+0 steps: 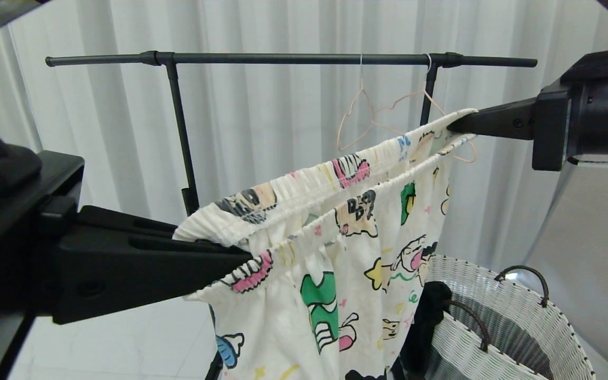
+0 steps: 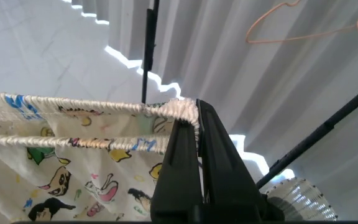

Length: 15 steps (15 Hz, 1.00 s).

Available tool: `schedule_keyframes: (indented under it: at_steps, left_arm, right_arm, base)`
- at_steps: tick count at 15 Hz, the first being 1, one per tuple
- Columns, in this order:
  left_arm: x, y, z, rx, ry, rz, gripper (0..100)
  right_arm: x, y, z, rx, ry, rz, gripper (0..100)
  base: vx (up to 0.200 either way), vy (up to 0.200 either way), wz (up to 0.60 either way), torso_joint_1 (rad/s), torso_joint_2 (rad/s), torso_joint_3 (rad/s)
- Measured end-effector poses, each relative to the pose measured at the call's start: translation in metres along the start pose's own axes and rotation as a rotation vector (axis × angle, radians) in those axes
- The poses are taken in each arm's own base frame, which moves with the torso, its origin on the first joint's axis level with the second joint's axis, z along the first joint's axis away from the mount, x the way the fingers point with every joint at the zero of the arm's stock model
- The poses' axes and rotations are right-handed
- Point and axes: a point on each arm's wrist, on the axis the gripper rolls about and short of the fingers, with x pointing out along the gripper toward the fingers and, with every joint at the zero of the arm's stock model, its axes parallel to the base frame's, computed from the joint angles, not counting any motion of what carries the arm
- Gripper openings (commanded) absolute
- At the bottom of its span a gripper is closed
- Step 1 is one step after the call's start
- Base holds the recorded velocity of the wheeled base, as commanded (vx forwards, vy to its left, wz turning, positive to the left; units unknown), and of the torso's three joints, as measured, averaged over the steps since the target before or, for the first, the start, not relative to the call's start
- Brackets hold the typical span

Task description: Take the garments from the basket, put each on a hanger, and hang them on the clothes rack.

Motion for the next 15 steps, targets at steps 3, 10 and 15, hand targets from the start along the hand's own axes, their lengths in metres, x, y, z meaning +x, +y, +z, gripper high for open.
schedule_keyframes:
  at_steps: [3,10,15]
  left_arm:
    - [0.011,0.008,-0.001,0.008,0.022,0.174,0]
    - [0.058,0.03,0.024,0.016,-0.08,0.38,0]
    - [0.053,0.034,0.026,0.021,-0.094,0.404,0]
  right_arm:
    - [-0.016,0.001,-0.006,-0.003,0.069,-0.005,0]
    - [-0.075,0.022,-0.01,-0.052,0.105,0.067,0]
    - [-0.078,0.017,-0.01,-0.047,0.099,-0.089,0]
  base:
    - [0.0,0.0,0.0,0.0,0.0,0.0]
    - [0.0,0.0,0.0,0.0,0.0,0.0]
    - [0.0,0.0,0.0,0.0,0.0,0.0]
